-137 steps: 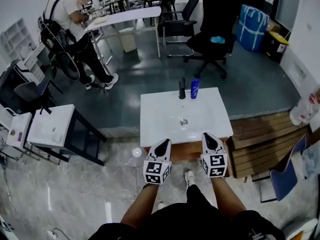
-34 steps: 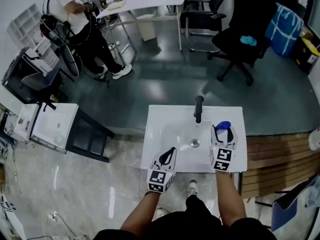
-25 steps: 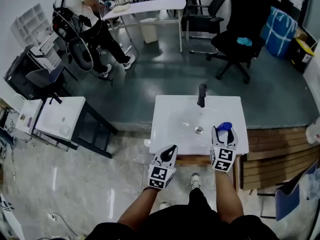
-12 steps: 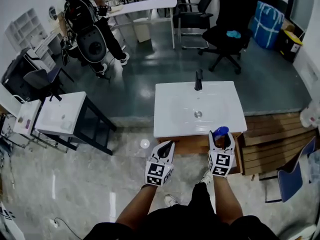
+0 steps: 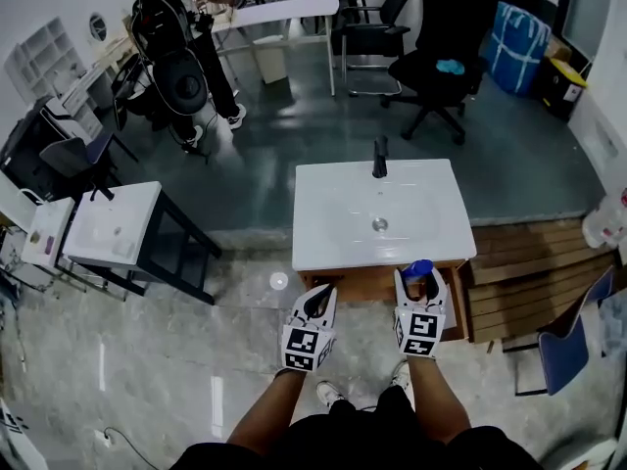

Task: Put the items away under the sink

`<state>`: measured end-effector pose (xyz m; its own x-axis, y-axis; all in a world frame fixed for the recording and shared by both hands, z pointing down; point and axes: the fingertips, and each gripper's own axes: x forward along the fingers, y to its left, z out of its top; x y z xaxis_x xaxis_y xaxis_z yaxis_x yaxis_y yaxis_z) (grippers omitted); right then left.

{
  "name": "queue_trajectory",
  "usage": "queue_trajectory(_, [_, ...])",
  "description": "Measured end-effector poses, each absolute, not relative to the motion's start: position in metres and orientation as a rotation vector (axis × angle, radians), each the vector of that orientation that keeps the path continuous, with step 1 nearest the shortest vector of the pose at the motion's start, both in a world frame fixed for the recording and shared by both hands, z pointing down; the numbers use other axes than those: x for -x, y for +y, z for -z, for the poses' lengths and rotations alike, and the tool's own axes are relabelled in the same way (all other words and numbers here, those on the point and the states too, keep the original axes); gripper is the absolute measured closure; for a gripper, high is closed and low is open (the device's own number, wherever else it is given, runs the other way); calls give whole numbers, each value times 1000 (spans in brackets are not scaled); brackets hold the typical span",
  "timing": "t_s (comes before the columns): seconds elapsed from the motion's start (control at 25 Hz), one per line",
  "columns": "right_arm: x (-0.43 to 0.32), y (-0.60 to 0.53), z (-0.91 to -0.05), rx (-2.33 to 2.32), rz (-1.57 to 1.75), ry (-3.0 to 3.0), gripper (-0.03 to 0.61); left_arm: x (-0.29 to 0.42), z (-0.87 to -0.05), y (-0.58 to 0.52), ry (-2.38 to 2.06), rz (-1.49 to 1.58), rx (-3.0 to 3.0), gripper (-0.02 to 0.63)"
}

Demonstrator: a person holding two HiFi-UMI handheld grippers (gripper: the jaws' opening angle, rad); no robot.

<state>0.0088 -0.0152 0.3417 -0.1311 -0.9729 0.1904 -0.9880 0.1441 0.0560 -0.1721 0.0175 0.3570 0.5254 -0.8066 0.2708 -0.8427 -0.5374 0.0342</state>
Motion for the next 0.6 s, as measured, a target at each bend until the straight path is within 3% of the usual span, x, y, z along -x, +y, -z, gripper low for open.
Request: queue_trajectory(0.6, [-13,-20,-378,-1825,-116,-2312,296,139,-391,-5,-1553,-359,-2568,592])
